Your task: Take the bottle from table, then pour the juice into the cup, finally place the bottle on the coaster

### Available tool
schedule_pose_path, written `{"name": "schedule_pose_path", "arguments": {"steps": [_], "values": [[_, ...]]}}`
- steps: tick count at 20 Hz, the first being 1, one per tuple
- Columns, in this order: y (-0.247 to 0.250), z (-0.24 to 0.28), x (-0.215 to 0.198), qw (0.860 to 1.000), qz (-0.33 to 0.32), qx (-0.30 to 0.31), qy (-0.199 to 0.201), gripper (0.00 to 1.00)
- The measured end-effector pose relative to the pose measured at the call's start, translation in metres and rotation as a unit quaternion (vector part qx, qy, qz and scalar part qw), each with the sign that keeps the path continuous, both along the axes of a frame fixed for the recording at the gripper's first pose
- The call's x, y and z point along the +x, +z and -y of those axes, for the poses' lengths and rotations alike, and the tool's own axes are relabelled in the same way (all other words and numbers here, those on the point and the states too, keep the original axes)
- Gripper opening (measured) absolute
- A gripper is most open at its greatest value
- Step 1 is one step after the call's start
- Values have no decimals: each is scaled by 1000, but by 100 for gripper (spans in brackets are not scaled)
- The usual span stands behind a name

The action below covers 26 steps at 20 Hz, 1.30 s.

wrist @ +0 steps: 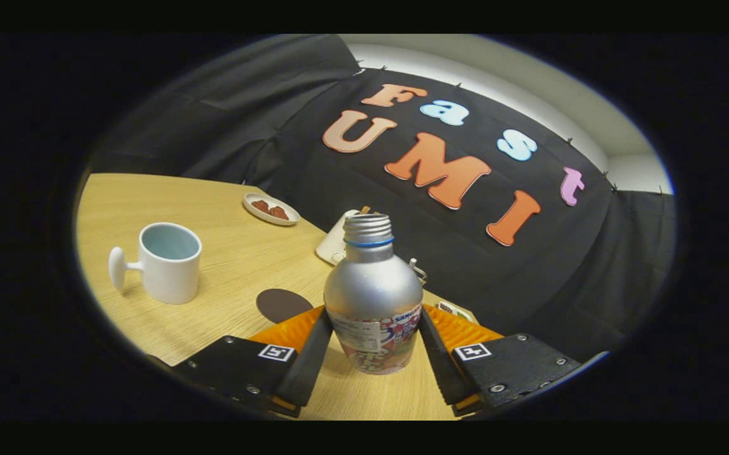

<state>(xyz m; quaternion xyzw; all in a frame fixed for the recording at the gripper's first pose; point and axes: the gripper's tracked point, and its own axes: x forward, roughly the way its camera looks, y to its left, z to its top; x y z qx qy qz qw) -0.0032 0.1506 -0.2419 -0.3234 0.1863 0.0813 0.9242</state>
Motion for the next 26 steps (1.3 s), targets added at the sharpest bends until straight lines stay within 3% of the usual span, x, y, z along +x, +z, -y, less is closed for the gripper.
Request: {"name": "schedule_pose_path", "arguments": {"steps": [4, 9, 26], "values": [[1, -19, 2, 996, 23, -85, 29, 77], [-3, -45, 4, 979, 48, -181, 81, 77], [8, -84, 6, 910, 136, -356, 163, 76]]}}
